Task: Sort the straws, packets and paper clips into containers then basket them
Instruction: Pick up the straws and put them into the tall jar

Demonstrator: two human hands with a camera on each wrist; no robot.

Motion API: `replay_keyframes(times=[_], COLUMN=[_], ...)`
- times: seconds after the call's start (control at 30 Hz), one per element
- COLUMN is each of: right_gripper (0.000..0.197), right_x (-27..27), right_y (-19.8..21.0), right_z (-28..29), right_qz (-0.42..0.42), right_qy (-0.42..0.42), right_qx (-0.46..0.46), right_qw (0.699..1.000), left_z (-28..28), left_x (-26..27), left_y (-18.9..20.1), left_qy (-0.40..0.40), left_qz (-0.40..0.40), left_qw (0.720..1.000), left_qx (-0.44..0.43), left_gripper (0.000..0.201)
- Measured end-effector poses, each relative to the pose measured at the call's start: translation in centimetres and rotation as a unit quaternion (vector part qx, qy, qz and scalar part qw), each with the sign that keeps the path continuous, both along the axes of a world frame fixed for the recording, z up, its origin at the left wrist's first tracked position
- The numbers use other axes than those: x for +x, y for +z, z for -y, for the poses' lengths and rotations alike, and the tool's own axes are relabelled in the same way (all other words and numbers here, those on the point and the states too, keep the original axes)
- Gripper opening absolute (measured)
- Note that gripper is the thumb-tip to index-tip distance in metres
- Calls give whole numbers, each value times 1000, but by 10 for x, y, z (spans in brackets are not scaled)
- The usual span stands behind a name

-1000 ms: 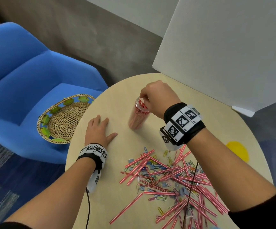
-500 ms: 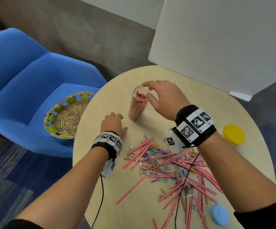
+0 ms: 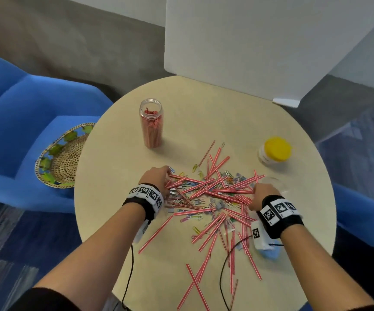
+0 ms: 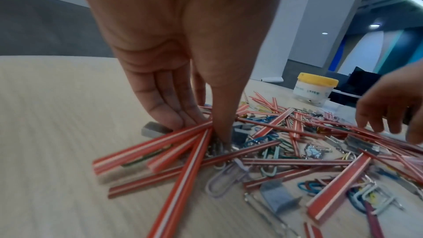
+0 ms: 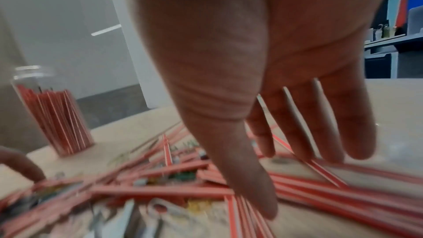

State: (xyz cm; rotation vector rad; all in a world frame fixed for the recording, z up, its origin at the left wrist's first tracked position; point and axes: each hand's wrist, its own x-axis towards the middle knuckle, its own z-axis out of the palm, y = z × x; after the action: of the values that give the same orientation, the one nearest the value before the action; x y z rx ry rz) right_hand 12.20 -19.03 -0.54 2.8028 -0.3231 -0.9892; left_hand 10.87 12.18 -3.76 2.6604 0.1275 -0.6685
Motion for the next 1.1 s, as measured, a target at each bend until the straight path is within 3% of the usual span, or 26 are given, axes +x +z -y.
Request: replay_keyframes(times=[0.07, 0.2, 0.27, 0.4, 0.47, 0.57, 0.63, 0.7, 0.77, 0.87, 1.0, 1.1], right_gripper=[66, 25, 16, 9, 6, 14, 27, 35, 32, 26, 49, 34], right_x=[-11, -21, -24, -27, -30, -38, -40, -39, -37, -34, -26, -28], right_y=[-14, -24, -23, -20, -19, -22, -26, -28, -27, -25, -27, -25], right_z=[6, 10, 10, 5, 2, -1, -5, -6, -7, -4, 15, 31], right_qz=[26, 66, 68, 74, 86, 110, 134, 140, 139, 146, 142, 98], right_qy=[-7, 4, 10, 26, 44, 87, 122, 146, 150, 111, -29, -132], right_qx=[11, 15, 25, 36, 48, 62, 66, 65, 62, 77, 157, 249], right_qw=[1000, 998, 997, 996, 994, 988, 981, 977, 977, 980, 977, 954], left_z=[0, -3, -4, -8, -9, -6, 4, 22, 46, 86, 128, 139], left_x=[-3, -8, -10, -12, -14, -16, -21, -28, -40, -63, -92, -101], left_y=[1, 0, 4, 14, 17, 19, 20, 21, 19, 13, 2, -10], left_qy=[24, 85, 114, 98, 110, 143, 150, 116, 66, 1, -43, -55], left_qz=[-2, 6, 6, -11, -2, 17, 38, 48, 38, 18, -24, -32], left_qw=[999, 994, 990, 994, 994, 988, 985, 989, 992, 992, 995, 997], left_qx=[-23, -65, -88, -39, -26, -59, -82, -83, -103, -121, -86, -39], left_gripper=[58, 63, 63, 26, 21, 13, 22, 29, 23, 21, 53, 68])
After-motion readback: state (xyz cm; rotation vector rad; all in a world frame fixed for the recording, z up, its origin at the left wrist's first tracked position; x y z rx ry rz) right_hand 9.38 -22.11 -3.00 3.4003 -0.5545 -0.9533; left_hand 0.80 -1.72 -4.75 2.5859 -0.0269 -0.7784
